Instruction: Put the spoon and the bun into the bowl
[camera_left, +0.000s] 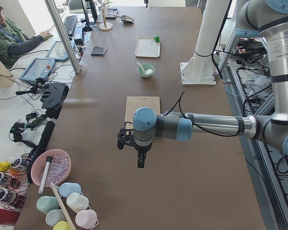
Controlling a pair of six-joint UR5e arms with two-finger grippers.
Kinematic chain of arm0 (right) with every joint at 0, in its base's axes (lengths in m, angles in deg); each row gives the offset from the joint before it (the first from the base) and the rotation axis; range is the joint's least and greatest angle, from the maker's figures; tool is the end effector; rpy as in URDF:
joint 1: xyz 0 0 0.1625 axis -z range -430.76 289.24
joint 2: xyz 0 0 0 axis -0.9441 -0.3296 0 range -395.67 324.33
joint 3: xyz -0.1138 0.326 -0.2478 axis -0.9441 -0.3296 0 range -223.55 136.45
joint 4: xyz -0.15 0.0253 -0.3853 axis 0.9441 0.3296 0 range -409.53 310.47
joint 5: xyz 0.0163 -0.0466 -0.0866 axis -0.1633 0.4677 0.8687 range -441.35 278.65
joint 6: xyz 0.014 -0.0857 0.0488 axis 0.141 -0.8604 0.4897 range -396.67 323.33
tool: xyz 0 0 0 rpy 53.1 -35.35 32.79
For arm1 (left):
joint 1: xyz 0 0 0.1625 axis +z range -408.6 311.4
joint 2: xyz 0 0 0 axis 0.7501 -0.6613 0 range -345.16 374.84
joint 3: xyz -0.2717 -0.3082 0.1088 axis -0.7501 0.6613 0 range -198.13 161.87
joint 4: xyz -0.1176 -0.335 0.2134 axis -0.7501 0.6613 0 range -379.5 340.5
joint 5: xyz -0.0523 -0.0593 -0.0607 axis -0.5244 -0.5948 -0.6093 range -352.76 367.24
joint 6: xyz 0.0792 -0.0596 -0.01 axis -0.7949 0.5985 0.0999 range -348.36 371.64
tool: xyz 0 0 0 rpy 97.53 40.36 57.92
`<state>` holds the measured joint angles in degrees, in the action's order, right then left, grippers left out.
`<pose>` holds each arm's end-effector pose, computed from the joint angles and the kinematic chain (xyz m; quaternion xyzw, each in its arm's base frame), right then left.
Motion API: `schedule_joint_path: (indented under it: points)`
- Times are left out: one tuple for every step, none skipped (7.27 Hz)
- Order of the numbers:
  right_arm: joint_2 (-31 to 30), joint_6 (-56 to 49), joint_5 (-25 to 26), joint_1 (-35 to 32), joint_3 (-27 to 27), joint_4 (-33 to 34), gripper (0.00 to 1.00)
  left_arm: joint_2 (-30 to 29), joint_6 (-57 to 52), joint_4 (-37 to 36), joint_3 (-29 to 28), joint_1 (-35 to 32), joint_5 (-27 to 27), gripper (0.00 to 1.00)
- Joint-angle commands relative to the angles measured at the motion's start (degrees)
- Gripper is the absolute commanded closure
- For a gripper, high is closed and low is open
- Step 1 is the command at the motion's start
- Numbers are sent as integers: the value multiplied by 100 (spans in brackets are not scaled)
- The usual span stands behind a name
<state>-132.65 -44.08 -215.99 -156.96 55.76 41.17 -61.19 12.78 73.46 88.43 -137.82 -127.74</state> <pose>0.0338 -0.4451 0.6364 0.0252 -0.3791 -0.0957 0.9200 -0.0575 -0.3960 0.6177 0.0382 0.3828 0.0156 0.9229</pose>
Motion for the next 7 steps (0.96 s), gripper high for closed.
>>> schedule_joint_path:
  points:
    - [4,-7,0,7,0,0,0,0,0,4,5,1,-2,2]
    - [4,-7,0,24,0,0,0,0,0,4,5,1,-2,2]
    - [4,-7,0,33,0,0,0,0,0,4,5,1,-2,2]
    - [4,-7,0,42,0,0,0,0,0,4,-4,1,-2,2]
    - [4,-7,0,68,0,0,0,9,0,4,-4,1,-2,2]
    - [4,-7,0,95,9,0,0,53,0,4,5,10,-2,2]
    - [4,-7,0,103,9,0,0,62,0,4,5,10,-2,2]
